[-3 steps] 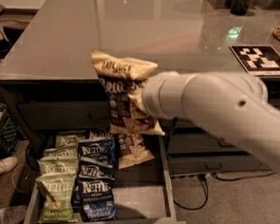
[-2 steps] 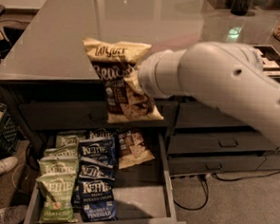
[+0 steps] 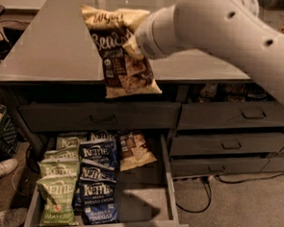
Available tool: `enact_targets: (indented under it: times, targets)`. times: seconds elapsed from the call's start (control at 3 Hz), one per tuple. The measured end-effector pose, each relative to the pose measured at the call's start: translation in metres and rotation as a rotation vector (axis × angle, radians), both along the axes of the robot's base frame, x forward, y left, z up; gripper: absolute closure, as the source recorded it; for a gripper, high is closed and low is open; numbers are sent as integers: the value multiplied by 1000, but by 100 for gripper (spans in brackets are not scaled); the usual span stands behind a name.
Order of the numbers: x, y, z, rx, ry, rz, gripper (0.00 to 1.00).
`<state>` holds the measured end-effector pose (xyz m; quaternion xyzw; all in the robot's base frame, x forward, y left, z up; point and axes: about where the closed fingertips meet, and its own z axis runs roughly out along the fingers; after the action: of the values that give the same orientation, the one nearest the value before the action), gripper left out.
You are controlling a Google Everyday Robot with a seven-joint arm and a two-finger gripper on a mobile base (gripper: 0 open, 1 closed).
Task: Pick brown chip bag from middle drawer and place on counter
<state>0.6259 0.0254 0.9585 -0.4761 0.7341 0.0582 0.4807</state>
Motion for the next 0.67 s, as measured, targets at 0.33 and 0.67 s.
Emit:
enact_targets:
  times: [0.33, 0.67]
  targets:
    - [23, 3, 24, -20, -29, 0, 100]
    - [53, 6, 39, -47, -38, -12, 100]
